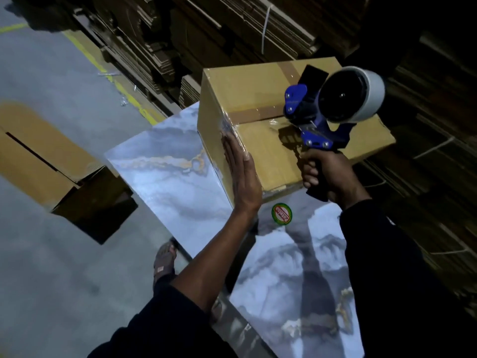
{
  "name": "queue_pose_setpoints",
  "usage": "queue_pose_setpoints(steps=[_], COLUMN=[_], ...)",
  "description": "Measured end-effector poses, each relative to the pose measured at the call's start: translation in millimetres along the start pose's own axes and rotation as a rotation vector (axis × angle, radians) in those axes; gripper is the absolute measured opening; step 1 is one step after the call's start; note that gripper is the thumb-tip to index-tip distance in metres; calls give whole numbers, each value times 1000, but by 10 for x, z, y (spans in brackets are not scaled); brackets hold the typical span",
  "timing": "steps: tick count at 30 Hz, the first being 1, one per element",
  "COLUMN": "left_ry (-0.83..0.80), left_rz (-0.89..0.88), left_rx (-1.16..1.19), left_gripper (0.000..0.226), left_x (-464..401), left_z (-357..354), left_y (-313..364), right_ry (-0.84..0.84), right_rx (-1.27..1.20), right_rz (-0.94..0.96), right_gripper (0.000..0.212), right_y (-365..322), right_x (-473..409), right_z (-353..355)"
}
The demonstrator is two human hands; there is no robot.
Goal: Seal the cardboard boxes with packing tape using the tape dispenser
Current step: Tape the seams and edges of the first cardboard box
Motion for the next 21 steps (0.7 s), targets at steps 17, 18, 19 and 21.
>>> queue_pose_setpoints(steps=[17, 18, 19, 21], left_ry=[-260, -254, -259, -327], left_rz=[-816, -815, -820, -866], left_rx=[-686, -718, -759, -806], left_gripper=[84, 85, 88, 100], left_x=[-40, -42, -48, -85], left_z=[427, 436, 453, 534], left_y=[-71, -60, -41, 33], right_ry=[-41, -35, -28, -27], right_rx=[-124, -135, -145, -169], right_rz=[-18, -23, -27, -33], right_gripper=[43, 43, 42, 41], right_y=[3, -1, -3, -14], right_x=[9, 20, 33, 57], right_z=[46, 41, 38, 35])
Point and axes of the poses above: each hand's wrist, its own x-axis away from the middle knuckle, its own z-axis out of the back of the hand, y = z × x, the point moved 1 cm from there along -x, towards the middle knuckle, and after that the axes turned 6 degrees about -x, right-handed, at the moved point
